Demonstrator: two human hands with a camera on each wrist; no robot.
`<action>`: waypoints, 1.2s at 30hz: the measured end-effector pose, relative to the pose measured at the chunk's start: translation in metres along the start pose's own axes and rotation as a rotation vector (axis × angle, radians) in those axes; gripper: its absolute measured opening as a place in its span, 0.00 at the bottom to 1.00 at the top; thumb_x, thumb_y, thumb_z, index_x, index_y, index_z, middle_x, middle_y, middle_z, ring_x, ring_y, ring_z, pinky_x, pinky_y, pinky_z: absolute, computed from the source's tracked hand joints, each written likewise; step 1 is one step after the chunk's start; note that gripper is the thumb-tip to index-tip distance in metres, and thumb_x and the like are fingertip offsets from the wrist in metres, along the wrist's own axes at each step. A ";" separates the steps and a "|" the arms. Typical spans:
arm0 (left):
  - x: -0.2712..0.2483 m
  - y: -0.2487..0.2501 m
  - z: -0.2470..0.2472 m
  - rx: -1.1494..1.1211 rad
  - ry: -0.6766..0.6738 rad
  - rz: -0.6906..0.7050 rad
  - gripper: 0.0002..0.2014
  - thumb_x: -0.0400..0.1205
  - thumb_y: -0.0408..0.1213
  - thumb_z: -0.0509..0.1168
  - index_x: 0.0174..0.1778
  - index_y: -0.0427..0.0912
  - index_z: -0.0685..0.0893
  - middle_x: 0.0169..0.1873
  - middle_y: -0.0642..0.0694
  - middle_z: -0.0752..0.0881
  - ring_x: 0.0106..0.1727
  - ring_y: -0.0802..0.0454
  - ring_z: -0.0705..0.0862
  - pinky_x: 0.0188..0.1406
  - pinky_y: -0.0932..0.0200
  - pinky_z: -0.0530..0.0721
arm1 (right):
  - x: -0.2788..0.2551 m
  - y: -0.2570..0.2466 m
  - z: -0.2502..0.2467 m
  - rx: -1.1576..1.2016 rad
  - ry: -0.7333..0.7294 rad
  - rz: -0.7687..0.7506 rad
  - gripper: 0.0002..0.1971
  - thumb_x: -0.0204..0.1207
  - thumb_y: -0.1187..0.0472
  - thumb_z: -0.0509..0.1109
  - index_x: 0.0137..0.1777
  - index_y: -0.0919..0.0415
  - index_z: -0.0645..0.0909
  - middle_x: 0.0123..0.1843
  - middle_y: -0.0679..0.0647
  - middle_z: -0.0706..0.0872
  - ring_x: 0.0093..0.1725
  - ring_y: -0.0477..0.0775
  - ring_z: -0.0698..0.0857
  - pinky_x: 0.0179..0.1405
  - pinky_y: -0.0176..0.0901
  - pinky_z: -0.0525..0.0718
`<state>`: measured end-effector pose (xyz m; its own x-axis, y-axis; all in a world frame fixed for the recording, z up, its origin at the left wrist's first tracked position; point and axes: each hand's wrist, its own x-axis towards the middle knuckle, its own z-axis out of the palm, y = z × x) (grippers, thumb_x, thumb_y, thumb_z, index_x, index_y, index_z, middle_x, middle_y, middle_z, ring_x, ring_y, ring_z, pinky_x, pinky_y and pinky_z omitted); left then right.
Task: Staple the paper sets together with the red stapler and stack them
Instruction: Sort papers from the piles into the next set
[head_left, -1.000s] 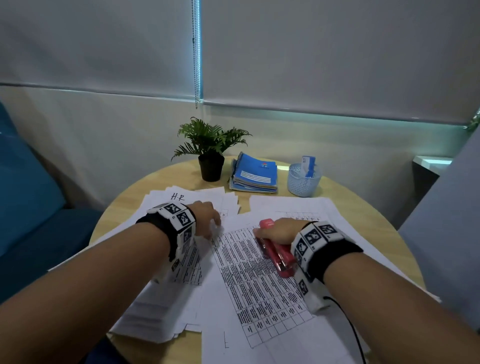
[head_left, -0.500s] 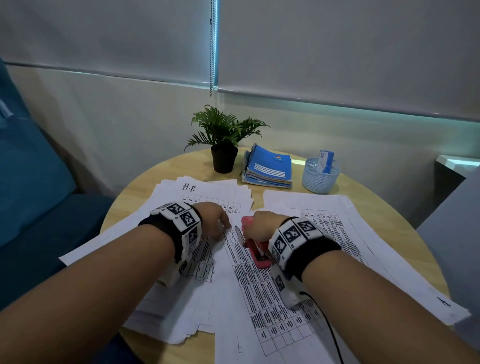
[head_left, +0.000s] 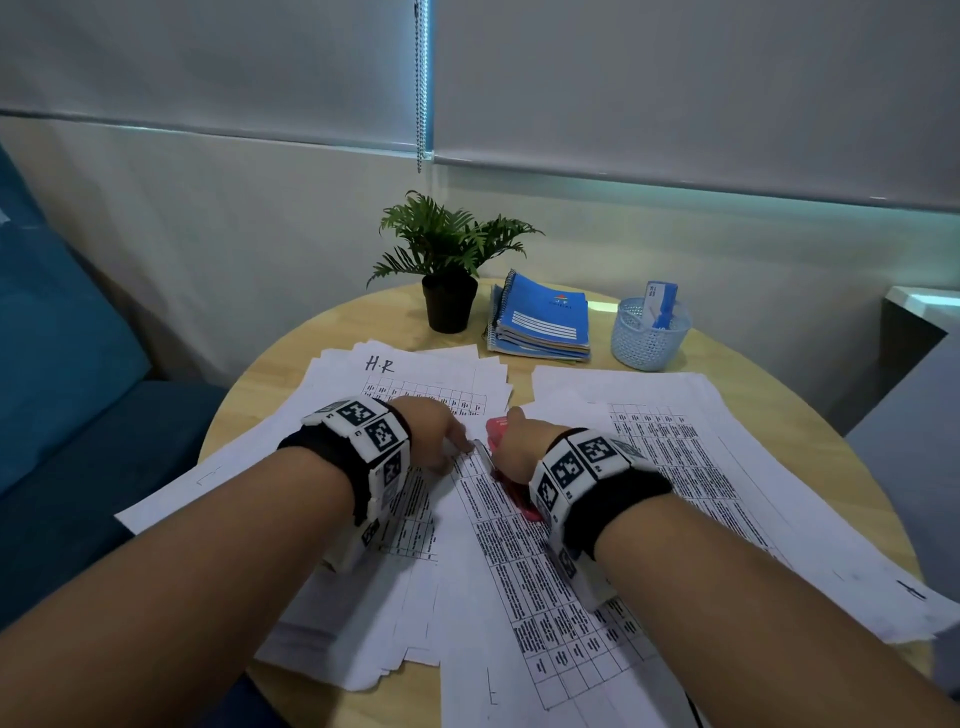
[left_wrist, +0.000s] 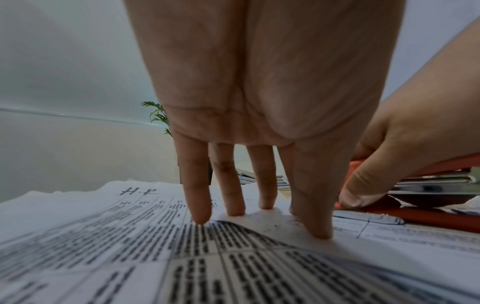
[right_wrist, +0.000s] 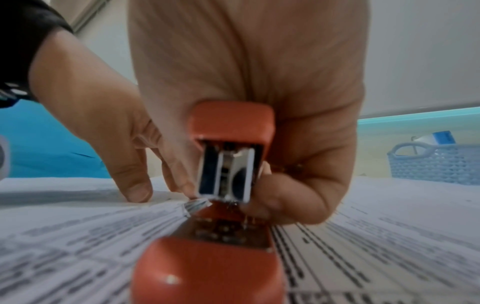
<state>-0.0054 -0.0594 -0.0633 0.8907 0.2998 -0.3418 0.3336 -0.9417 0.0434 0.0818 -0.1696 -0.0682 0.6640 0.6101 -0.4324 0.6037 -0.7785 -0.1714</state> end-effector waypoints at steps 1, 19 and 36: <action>0.000 -0.001 0.000 -0.001 -0.001 0.001 0.23 0.77 0.43 0.68 0.69 0.62 0.78 0.72 0.55 0.75 0.70 0.50 0.75 0.67 0.55 0.73 | 0.000 0.000 0.000 -0.009 -0.001 -0.005 0.29 0.86 0.57 0.53 0.81 0.68 0.47 0.75 0.64 0.72 0.72 0.63 0.74 0.65 0.52 0.74; -0.002 0.006 -0.002 -0.008 0.002 0.006 0.21 0.78 0.40 0.68 0.68 0.58 0.79 0.72 0.56 0.76 0.69 0.50 0.76 0.66 0.59 0.71 | -0.008 0.011 -0.017 -0.395 0.061 -0.225 0.19 0.87 0.56 0.55 0.75 0.62 0.65 0.69 0.59 0.77 0.66 0.60 0.80 0.41 0.45 0.74; -0.004 0.008 -0.006 -0.023 -0.022 0.030 0.22 0.81 0.36 0.65 0.71 0.57 0.77 0.76 0.58 0.69 0.76 0.53 0.69 0.73 0.56 0.65 | 0.003 0.028 -0.020 -0.439 0.071 -0.244 0.17 0.83 0.45 0.59 0.64 0.56 0.72 0.57 0.55 0.83 0.51 0.58 0.83 0.53 0.50 0.81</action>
<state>-0.0047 -0.0677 -0.0558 0.8938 0.2674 -0.3601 0.3136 -0.9466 0.0754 0.1092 -0.1869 -0.0563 0.4992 0.7872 -0.3621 0.8637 -0.4855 0.1353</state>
